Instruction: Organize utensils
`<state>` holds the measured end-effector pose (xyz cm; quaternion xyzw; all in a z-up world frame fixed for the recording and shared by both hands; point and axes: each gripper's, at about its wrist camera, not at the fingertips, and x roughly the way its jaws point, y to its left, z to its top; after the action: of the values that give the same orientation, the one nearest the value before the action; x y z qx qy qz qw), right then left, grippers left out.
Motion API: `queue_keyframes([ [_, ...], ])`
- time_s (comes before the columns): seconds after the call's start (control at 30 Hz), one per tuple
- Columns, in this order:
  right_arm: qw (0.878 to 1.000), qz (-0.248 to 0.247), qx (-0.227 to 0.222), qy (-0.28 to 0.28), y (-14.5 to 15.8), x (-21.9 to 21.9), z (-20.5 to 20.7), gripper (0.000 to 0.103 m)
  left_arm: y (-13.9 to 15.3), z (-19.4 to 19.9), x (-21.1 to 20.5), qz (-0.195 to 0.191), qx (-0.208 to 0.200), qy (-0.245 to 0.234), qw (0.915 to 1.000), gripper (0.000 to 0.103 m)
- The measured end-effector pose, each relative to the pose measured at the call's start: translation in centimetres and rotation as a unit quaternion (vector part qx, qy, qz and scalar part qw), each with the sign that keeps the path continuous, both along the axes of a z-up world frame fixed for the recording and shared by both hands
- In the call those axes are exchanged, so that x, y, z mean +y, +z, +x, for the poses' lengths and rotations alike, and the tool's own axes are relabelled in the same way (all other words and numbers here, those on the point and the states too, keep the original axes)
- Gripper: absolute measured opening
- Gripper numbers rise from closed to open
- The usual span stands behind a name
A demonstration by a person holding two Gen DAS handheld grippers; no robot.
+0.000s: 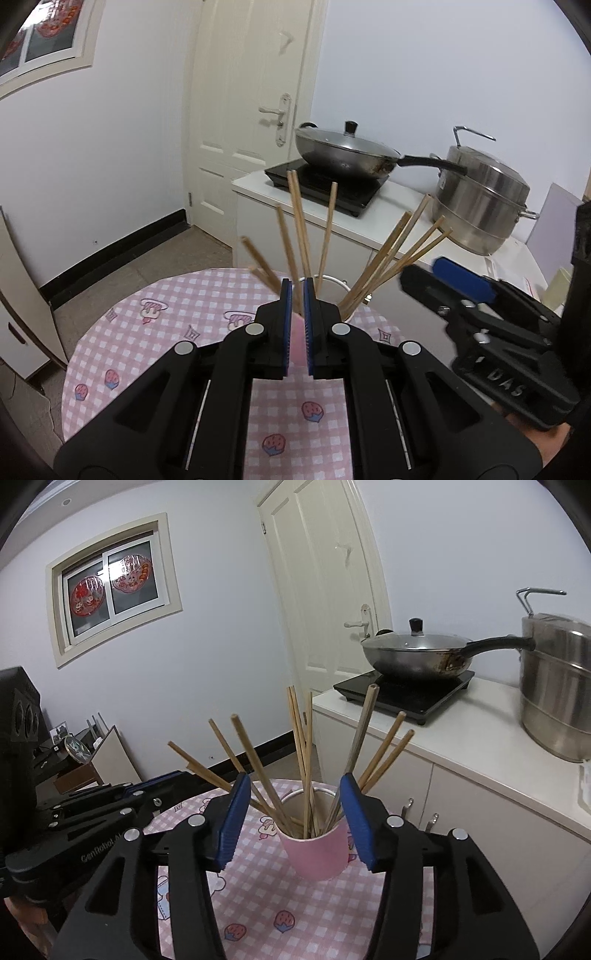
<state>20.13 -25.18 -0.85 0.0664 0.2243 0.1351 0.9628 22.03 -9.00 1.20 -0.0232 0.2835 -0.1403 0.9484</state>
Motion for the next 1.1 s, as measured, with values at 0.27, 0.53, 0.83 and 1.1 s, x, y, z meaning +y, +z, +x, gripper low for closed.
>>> queue_keyframes([
  [0.27, 0.999, -0.018, -0.024, -0.013, 0.8, 0.6, -3.6, 0.057, 1.1, -4.1, 2.1, 0.013, -0.056, 0.042, 0.9975, 0.069],
  [0.53, 0.998, -0.023, -0.052, -0.032, 1.3, 1.4, -7.3, 0.067, 2.5, -8.2, 3.6, 0.029, -0.096, 0.055, 0.9935, 0.073],
  [0.83, 0.993, -0.038, -0.096, -0.05, 2.2, 2.7, -11.2, 0.087, 3.5, -13.4, 4.8, 0.047, -0.158, 0.072, 0.9837, 0.087],
  [1.1, 0.99, -0.043, -0.116, -0.065, 2.6, 3.2, -14.4, 0.095, 3.9, -16.6, 6.8, 0.023, -0.18, 0.076, 0.9805, 0.091],
])
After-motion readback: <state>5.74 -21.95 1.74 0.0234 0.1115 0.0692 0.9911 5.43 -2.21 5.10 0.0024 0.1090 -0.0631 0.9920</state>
